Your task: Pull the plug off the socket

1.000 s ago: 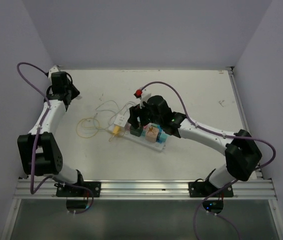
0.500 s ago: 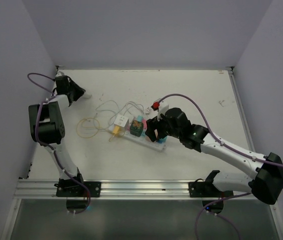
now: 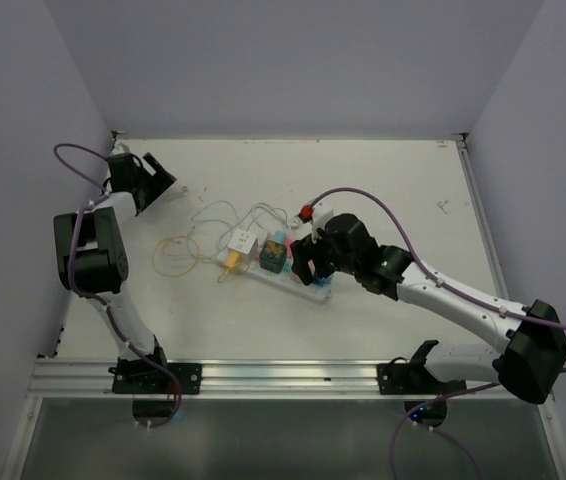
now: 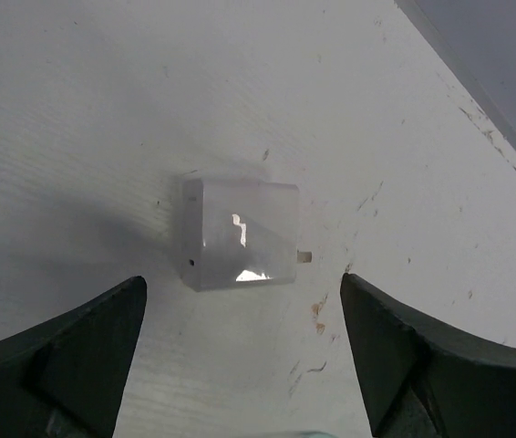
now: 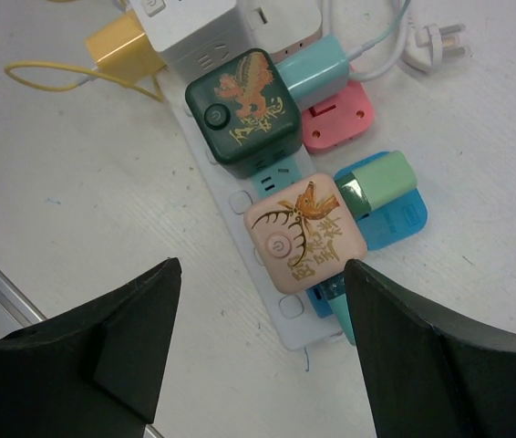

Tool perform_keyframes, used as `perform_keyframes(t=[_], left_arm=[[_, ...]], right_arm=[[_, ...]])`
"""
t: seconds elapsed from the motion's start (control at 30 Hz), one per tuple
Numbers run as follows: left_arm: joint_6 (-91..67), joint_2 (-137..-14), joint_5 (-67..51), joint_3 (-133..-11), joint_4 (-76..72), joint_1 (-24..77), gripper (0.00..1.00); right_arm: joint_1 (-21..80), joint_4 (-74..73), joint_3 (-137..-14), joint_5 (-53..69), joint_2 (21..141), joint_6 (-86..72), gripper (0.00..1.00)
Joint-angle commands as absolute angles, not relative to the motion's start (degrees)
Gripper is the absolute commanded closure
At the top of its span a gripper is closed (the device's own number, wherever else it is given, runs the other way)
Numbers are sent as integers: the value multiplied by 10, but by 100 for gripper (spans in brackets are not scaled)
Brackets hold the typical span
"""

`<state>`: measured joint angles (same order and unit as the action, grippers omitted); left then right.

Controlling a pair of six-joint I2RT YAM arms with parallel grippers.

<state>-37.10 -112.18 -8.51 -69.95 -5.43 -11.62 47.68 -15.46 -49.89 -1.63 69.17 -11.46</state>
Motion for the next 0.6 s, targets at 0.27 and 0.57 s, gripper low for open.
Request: perform_keyframes(t=[0.27,0.57], left_arm=[[-266,-869,-26,-597,90,-77,6],[-208,-676,18,-492,156,110,8]], right_arm=[[478,-159,-633,31,806,-40,23],[478,-173,-703,29,867,-37,24]])
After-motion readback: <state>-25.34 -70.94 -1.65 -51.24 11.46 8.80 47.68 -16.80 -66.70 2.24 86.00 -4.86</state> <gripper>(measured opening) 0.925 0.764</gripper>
